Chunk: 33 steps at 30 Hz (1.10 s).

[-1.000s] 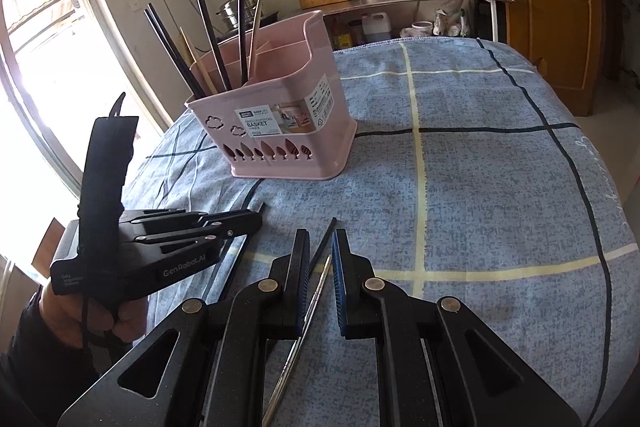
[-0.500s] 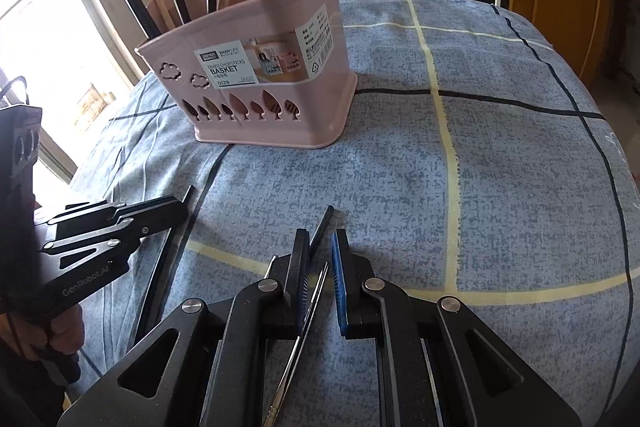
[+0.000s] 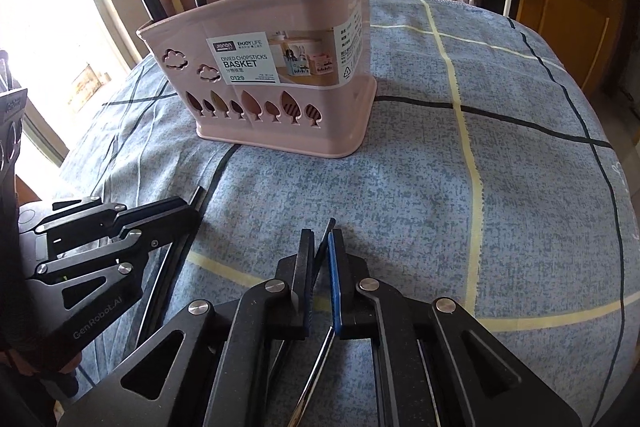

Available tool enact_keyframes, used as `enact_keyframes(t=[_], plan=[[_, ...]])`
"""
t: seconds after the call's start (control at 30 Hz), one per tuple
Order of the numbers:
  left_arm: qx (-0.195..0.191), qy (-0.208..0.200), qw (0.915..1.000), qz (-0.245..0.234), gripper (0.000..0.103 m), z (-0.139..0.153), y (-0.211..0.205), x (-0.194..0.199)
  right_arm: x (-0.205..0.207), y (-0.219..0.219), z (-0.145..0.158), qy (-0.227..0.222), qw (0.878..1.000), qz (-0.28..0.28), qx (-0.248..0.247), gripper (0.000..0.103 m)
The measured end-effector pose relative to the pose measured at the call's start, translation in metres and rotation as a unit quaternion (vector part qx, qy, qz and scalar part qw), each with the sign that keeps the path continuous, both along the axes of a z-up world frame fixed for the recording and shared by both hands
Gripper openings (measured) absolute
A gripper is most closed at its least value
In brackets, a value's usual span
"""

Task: Organize utensils
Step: 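Grasp a metal chopstick with the left gripper while the right gripper grasps another, then lift both metal chopsticks and carry them over the pink basket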

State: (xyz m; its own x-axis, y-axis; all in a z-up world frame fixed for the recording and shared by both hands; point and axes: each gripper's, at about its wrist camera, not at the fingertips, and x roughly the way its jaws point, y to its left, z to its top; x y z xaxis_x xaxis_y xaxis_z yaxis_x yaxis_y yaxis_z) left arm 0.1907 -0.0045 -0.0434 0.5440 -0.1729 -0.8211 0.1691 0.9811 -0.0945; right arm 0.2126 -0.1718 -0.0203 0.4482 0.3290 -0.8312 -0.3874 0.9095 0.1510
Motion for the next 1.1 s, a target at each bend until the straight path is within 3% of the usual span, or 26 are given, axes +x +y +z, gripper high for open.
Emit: enact_keyframes(t=[0.23,0.47,0.73,0.87,1.1], plan=[[-0.021,-0.016,0.9997,-0.001,0.006,0.021,0.002,-0.007,-0.015,-0.011,0.041,-0.046,0.998,-0.001,0.040,0.006],[-0.034,-0.086,0.9957,-0.003,0.005,0.086,0.011,-0.023,-0.030,-0.023,0.105,-0.126,0.989,-0.003,0.081,0.004],[-0.038,-0.178,0.9833,-0.008,0.005,0.161,0.022,-0.043,-0.045,-0.029,0.165,-0.212,0.972,0.000,0.098,0.004],[-0.038,-0.203,0.9785,-0.009,0.005,0.179,0.023,-0.048,-0.050,-0.032,0.177,-0.231,0.968,0.000,0.096,0.004],[-0.039,-0.200,0.9790,-0.008,0.004,0.175,0.022,-0.050,-0.052,-0.034,0.172,-0.224,0.970,0.001,0.092,0.004]])
